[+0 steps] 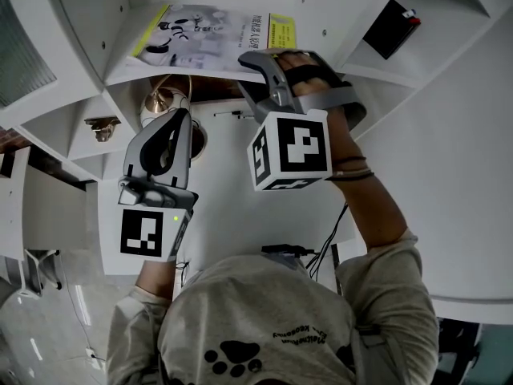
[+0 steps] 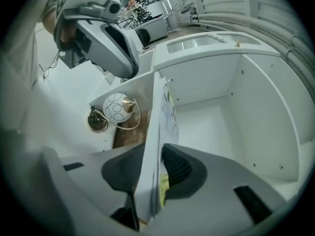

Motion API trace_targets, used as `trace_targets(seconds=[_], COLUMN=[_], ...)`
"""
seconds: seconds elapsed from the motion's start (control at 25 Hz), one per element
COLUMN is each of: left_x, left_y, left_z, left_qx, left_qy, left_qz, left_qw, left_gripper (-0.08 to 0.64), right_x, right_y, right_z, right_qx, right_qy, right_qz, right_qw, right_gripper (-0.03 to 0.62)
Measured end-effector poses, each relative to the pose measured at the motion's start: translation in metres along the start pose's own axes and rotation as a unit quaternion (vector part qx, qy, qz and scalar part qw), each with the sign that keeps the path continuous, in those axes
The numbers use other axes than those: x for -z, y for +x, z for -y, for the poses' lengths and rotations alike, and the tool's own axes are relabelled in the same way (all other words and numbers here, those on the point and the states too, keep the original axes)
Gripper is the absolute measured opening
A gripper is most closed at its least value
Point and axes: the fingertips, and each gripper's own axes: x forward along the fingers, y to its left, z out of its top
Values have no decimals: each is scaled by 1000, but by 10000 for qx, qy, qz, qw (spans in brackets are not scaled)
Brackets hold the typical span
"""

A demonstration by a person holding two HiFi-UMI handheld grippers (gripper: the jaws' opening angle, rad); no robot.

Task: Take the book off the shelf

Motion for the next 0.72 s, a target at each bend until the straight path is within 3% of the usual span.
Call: trace_targets(seconds=[0.2, 0.36, 0.56, 0.64, 0.72], left_x=[2, 2, -1, 0, 1], left_y=[1, 8, 21, 28, 37], left_z=[0, 3, -2, -6, -9], left_qx=[4, 242, 243, 218, 228], left_qy=[488, 1418, 2681, 3143, 3690], left_qz=[-115, -332, -681, -834, -1040], left_qw=[9987, 9890, 9607, 9454, 9233], left_gripper=[9, 11, 17, 106, 180], right_x=[0, 0, -2, -2, -2], right_y=[-3, -3, -6, -8, -10], right_z=[3, 3, 5, 5, 6], right_qx=[65, 20, -41, -73, -104], right_qy=[10, 10, 37, 34, 21], right_qz=[80, 100, 170, 202, 232], right_qw=[9999, 9999, 9998, 9998, 9997], right_gripper=[97, 94, 94, 94, 94])
